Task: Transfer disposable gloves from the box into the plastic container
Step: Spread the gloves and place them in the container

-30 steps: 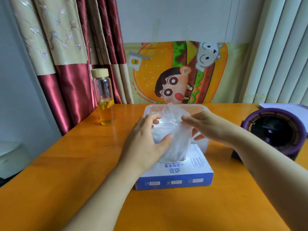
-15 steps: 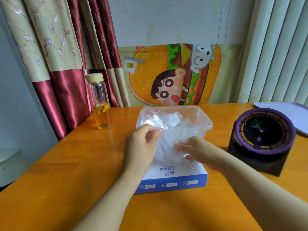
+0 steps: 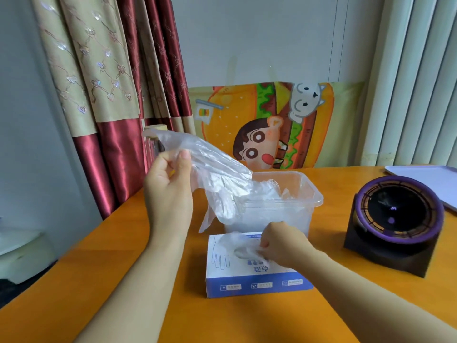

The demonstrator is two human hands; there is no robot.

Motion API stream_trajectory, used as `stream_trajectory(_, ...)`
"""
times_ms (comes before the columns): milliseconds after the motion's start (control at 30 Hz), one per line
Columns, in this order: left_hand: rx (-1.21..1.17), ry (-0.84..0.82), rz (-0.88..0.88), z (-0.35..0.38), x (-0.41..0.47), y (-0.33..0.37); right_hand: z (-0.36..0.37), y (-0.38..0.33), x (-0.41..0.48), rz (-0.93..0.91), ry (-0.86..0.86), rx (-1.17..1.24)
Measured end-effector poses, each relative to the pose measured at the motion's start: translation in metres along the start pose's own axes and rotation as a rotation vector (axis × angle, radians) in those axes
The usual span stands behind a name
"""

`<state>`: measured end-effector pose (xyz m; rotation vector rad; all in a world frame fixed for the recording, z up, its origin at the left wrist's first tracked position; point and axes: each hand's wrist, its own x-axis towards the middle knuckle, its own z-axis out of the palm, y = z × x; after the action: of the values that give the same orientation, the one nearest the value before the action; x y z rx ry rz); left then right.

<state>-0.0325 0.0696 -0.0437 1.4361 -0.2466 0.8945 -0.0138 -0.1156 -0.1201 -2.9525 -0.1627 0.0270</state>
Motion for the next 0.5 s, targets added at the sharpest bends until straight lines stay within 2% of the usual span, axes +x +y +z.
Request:
stream_trajectory(167, -0.077, -0.029, -0.076, 0.006, 0.009, 0.004, -0.053, 0.011, -0.022, -0.138, -0.294, 0.186)
stream_trajectory(200, -0.081, -0.039, -0.084, 0.007, 0.012, 0.005, -0.067, 0.014, -0.026, -0.167, -0.287, 0.174)
stream_trajectory(267, -0.080, -0.068, -0.084, 0.013, 0.016, 0.007, -0.096, 0.017, -0.031, -0.213, -0.079, 0.141)
stream_trajectory(367, -0.079, -0.099, -0.094, 0.025, 0.021, 0.012, -0.131, 0.004, -0.048, -0.356, 0.461, 0.236)
stream_trajectory(433, -0.056, -0.128, -0.123, 0.032, 0.023, 0.014, -0.141, -0.006, -0.057, -0.525, 0.595, 0.210)
stream_trajectory(500, -0.053, -0.160, -0.149, 0.038, 0.025, 0.015, -0.140, -0.014, -0.059, -0.611, 0.596, 0.037)
